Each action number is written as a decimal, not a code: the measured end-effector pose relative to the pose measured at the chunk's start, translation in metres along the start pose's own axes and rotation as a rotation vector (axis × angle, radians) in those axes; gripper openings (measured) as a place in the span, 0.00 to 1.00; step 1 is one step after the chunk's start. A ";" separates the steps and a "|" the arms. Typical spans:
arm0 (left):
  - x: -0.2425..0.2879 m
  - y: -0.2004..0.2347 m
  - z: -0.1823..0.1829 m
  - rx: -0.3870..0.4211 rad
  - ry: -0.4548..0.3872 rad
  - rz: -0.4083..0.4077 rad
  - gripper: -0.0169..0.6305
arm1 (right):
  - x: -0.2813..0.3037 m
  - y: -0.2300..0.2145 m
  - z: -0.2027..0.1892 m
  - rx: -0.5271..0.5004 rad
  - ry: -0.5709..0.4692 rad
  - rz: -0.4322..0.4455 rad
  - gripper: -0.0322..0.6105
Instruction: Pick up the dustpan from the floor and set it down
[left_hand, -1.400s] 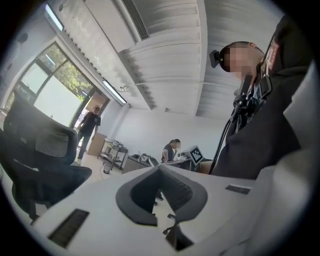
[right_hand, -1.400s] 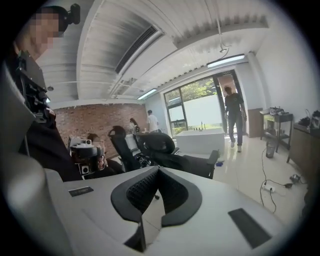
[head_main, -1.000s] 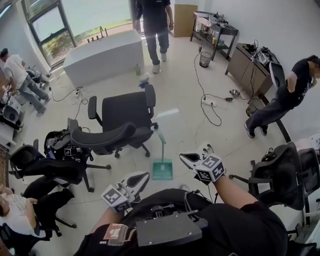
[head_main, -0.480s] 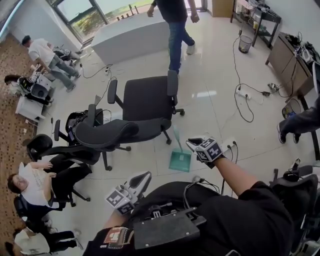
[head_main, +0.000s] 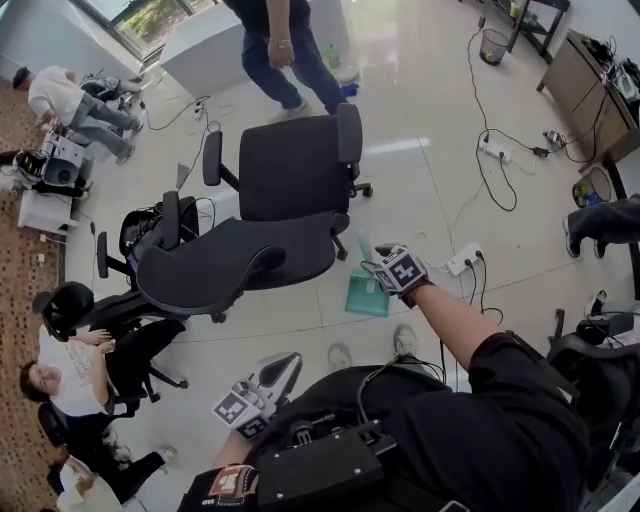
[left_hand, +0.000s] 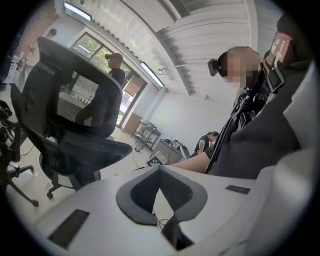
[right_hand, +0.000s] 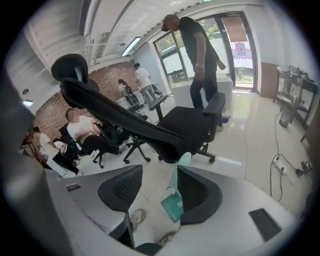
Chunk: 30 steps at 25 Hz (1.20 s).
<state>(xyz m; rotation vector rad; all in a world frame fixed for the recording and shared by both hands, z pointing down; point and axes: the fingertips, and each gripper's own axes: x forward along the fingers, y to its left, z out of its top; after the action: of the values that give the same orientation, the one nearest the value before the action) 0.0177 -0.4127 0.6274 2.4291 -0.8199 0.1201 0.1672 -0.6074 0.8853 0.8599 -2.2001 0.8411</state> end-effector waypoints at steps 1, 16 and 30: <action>-0.006 0.011 -0.004 -0.010 0.005 0.009 0.04 | 0.020 -0.005 0.000 0.031 0.010 -0.015 0.42; -0.092 0.069 -0.060 -0.089 0.045 0.171 0.04 | 0.138 -0.051 -0.005 0.068 0.019 -0.257 0.46; -0.087 0.005 -0.010 -0.008 -0.035 0.112 0.04 | -0.010 0.015 -0.010 -0.108 0.028 -0.180 0.27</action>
<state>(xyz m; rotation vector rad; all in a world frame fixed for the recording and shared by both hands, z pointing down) -0.0542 -0.3643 0.6157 2.3831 -0.9707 0.1171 0.1652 -0.5875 0.8794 0.9697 -2.0866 0.6388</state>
